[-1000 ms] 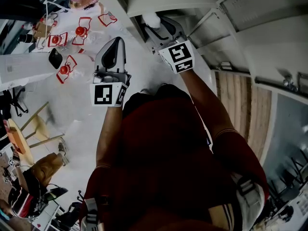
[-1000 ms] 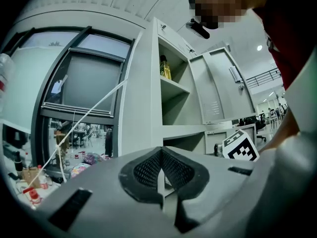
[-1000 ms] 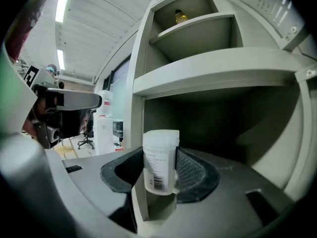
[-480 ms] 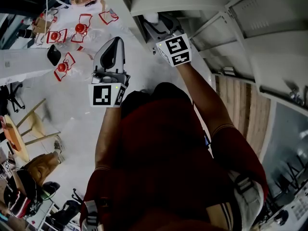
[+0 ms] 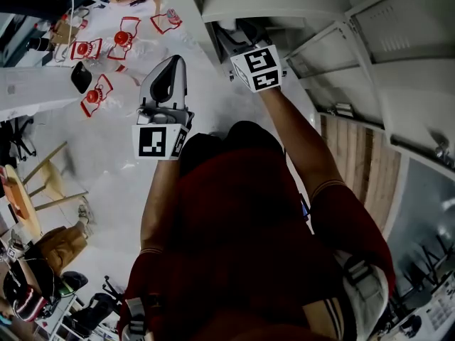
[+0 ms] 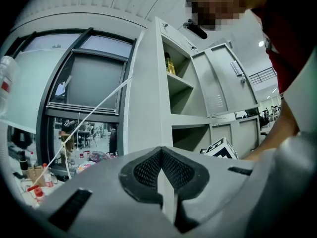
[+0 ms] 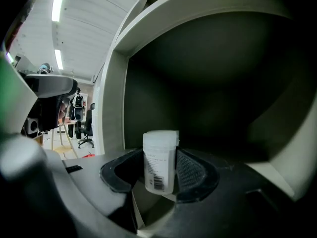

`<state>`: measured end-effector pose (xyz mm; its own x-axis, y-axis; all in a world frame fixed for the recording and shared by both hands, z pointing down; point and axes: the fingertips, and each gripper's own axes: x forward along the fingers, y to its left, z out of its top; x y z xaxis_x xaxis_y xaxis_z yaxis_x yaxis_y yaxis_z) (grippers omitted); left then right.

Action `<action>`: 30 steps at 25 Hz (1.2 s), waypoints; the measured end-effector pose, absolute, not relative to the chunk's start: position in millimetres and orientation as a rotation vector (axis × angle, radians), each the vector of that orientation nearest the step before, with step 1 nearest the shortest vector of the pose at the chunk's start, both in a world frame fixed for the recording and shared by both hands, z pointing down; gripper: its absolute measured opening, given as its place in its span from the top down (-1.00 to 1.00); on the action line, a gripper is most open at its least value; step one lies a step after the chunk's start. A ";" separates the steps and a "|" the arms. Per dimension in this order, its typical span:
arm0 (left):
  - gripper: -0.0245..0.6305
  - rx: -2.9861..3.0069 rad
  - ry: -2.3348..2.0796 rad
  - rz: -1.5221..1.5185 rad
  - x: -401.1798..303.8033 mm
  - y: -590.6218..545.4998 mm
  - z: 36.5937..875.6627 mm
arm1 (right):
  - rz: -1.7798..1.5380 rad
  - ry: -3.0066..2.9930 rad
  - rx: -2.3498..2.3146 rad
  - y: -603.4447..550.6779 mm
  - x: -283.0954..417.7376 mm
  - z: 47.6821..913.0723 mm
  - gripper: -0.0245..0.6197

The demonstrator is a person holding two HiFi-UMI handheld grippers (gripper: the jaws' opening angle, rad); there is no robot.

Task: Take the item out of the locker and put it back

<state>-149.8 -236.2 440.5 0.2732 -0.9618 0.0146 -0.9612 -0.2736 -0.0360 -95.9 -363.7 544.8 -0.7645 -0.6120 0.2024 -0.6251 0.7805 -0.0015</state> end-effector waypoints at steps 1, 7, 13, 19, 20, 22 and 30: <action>0.91 -2.492 1.880 -0.054 -150.4 -236.0 441.5 | 0.103 -2.781 0.979 -364.5 -97.2 545.5 0.34; 0.91 -2.497 1.881 -0.055 -154.2 -236.0 445.6 | 0.105 -2.779 0.989 -368.9 -102.1 548.5 0.34; 0.91 -2.511 1.867 -0.054 -154.3 -236.9 449.1 | 0.091 -2.766 0.992 -376.6 -107.0 552.4 0.34; 0.91 -2.520 1.858 -0.060 -156.7 -237.4 450.5 | 0.081 -2.764 0.988 -381.7 -111.6 553.3 0.34; 0.91 -2.520 1.855 -0.060 -157.1 -237.8 450.2 | 0.082 -2.762 0.985 -382.7 -112.4 553.7 0.34; 0.91 -2.522 1.850 -0.062 -157.9 -238.8 449.5 | 0.082 -2.758 0.979 -384.5 -114.1 555.1 0.34; 0.91 -2.546 1.822 -0.078 -155.3 -243.4 451.3 | 0.070 -2.733 0.954 -386.2 -115.5 559.6 0.33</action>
<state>-155.3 -243.4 451.3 0.3218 -0.9462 0.0346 -0.9457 -0.3230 -0.0370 -115.5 -386.2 559.6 -0.7562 -0.6065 0.2456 -0.6183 0.7851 0.0353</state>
